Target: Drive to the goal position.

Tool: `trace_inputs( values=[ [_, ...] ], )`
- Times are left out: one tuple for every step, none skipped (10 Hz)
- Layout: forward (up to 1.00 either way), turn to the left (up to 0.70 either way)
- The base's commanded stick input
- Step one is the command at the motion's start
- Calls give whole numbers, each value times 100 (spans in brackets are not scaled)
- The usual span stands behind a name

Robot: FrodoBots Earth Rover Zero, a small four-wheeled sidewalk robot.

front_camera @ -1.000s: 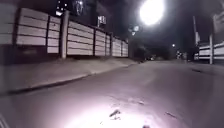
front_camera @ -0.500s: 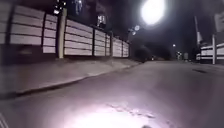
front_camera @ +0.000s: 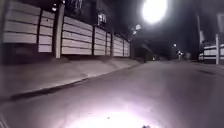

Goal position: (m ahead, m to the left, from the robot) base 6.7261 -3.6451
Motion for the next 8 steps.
trace_inputs(
  values=[
    [70, 0],
    [70, -20],
    [70, -35],
    [70, -35],
    [70, -35],
    [70, -35],
    [70, -35],
    [70, -35]
  ],
)
